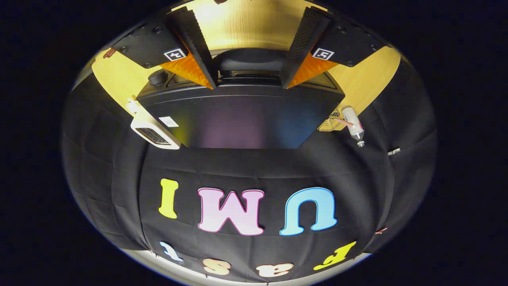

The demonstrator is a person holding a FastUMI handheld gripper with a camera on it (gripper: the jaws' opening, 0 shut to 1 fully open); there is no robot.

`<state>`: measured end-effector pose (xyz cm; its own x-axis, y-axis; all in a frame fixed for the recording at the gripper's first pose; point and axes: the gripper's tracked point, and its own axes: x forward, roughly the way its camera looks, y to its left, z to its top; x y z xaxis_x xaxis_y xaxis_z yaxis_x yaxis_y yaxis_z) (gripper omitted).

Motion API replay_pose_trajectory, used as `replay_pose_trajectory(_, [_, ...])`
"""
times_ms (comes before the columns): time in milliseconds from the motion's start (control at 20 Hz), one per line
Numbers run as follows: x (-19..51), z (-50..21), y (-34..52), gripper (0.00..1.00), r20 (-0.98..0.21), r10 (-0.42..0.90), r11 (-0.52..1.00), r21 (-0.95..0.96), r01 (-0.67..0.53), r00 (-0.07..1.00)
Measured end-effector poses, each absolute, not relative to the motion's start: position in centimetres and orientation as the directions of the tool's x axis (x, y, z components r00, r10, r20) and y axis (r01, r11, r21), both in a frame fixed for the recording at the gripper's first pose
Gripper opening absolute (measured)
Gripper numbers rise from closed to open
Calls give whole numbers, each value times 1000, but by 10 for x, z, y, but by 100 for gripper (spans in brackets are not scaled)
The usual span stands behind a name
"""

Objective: Open the toaster oven, put the food inside, and close the toaster oven door.

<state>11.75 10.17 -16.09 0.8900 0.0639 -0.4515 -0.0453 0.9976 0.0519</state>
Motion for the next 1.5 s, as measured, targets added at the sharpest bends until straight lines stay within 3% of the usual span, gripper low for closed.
replay_pose_trajectory(750, [28,-194,97,98,-495,126,992,79,-100,860])
replay_pose_trajectory(1250, [-29,-276,97,99,-617,140,986,12,-168,774])
replay_pose_trajectory(1500, [-32,-282,102,98,-623,177,977,17,-213,762])
